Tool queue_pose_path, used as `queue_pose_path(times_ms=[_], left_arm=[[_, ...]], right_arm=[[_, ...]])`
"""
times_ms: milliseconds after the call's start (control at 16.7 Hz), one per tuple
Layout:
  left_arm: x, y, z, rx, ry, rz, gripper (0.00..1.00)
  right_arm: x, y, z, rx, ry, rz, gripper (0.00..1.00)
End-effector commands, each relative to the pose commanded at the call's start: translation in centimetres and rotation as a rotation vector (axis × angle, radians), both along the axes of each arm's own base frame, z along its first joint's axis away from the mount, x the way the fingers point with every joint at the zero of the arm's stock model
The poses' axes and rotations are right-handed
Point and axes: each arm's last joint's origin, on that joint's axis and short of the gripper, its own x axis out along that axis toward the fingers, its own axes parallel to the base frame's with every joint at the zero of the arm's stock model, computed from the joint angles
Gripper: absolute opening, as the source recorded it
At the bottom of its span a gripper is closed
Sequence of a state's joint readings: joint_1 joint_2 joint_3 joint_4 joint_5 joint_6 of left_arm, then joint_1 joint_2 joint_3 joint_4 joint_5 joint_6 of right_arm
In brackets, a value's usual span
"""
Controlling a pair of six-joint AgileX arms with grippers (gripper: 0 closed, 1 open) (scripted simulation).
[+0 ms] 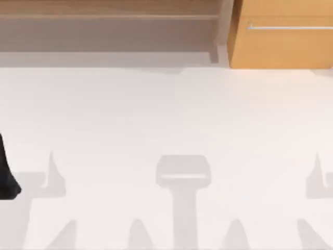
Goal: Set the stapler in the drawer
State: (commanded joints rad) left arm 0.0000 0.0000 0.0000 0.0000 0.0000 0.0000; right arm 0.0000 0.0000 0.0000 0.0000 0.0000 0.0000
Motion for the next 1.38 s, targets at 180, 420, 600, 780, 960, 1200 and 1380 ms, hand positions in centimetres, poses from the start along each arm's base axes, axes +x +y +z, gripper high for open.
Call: queue_pose_path(times_ms=[180,420,600,780,960,1200,1380], left_arm=[[0.0,0.0,0.0,0.000,0.000,0.000,1.00],[0.0,0.0,0.0,0.000,0.000,0.000,1.00],[0.0,0.0,0.0,0.000,0.000,0.000,1.00],[0.0,0.0,0.0,0.000,0.000,0.000,1.00],[0.0,0.0,0.0,0.000,0.000,0.000,1.00],[0.0,0.0,0.0,0.000,0.000,0.000,1.00],[0.0,0.0,0.0,0.000,0.000,0.000,1.00]], right_arm=[[0.0,0.0,0.1,-0.005,0.001,0.002,1.00],[0.7,0.3,1.5,-0.089,0.003,0.023,1.00],[2.0,0.5,3.6,-0.214,-0.003,0.033,1.00],[4.5,0.9,5.9,-0.378,-0.014,0.034,1.00],[8.4,1.5,7.7,-0.571,-0.024,0.026,1.00],[15.0,2.7,7.9,-0.846,-0.031,0.009,1.00],[20.2,3.9,6.0,-1.049,-0.029,-0.003,1.00]])
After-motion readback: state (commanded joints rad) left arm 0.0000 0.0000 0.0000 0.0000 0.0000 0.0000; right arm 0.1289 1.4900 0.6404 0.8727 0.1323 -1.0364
